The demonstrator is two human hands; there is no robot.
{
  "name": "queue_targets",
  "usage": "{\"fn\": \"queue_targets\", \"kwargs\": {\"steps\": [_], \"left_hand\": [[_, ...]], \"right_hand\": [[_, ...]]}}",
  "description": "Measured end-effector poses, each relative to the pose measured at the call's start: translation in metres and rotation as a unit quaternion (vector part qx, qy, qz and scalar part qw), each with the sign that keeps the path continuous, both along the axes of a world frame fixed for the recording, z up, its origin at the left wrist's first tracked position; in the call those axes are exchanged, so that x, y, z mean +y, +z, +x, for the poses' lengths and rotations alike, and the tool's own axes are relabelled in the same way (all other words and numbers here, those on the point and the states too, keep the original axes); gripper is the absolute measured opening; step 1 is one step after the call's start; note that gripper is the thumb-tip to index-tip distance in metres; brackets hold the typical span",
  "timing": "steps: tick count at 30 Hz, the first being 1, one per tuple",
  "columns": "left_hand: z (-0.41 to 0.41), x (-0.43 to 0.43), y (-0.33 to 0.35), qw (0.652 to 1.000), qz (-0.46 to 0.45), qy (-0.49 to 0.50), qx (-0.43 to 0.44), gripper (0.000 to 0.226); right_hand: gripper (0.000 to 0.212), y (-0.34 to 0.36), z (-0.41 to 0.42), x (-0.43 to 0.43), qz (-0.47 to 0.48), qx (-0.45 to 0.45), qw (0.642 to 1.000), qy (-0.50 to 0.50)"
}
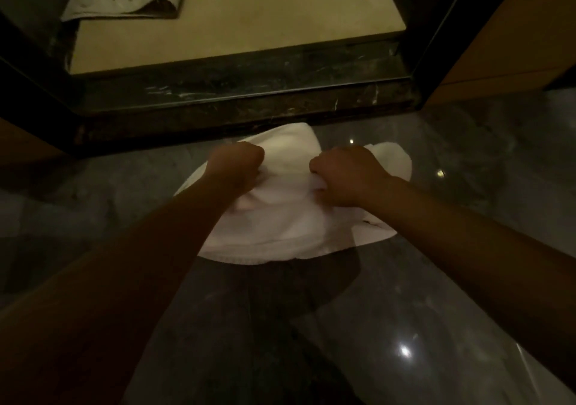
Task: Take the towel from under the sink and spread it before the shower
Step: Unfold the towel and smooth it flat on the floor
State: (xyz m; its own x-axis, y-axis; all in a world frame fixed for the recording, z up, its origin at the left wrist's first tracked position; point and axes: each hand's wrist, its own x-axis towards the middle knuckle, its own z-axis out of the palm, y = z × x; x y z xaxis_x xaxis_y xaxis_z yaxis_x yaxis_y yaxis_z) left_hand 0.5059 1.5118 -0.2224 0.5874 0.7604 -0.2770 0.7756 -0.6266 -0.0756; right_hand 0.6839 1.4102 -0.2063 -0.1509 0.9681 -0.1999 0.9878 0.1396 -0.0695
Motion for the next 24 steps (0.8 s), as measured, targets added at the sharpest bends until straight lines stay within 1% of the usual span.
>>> {"fn": "queue_targets", "kwargs": {"steps": [3, 5, 7, 9, 14, 17, 21, 22, 24], "left_hand": [[-0.031, 0.009, 0.010, 0.999, 0.026, 0.025, 0.035, 0.018], [-0.051, 0.014, 0.014, 0.997, 0.047, 0.044, 0.033, 0.015], [-0.064, 0.014, 0.017, 0.996, 0.074, 0.051, 0.020, 0.012], [-0.072, 0.012, 0.019, 0.995, 0.084, 0.054, 0.029, 0.012], [-0.103, 0.008, 0.023, 0.989, 0.062, 0.107, 0.074, 0.013], [-0.125, 0.003, 0.026, 0.980, 0.040, 0.140, 0.134, 0.018], [-0.138, -0.004, 0.034, 0.969, 0.024, 0.107, 0.221, 0.017], [-0.138, -0.005, 0.035, 0.969, 0.024, 0.097, 0.224, 0.017], [-0.134, -0.003, 0.038, 0.975, 0.023, 0.086, 0.202, 0.019]], "right_hand": [[0.031, 0.001, 0.001, -0.001, -0.019, -0.003, 1.000, -0.013], [0.032, 0.001, 0.002, -0.003, -0.030, 0.009, 0.999, -0.019], [0.030, 0.002, -0.003, -0.002, -0.018, 0.014, 1.000, -0.013], [0.031, 0.002, -0.013, -0.002, -0.010, 0.013, 1.000, 0.001], [0.034, -0.003, -0.051, -0.010, -0.027, 0.058, 0.997, 0.035], [0.033, -0.006, -0.078, -0.019, -0.029, 0.106, 0.991, 0.070], [0.033, -0.006, -0.099, -0.017, -0.026, 0.115, 0.988, 0.101], [0.035, -0.004, -0.102, -0.012, -0.020, 0.122, 0.988, 0.092], [0.036, 0.001, -0.102, 0.001, -0.009, 0.147, 0.988, 0.052]]}}
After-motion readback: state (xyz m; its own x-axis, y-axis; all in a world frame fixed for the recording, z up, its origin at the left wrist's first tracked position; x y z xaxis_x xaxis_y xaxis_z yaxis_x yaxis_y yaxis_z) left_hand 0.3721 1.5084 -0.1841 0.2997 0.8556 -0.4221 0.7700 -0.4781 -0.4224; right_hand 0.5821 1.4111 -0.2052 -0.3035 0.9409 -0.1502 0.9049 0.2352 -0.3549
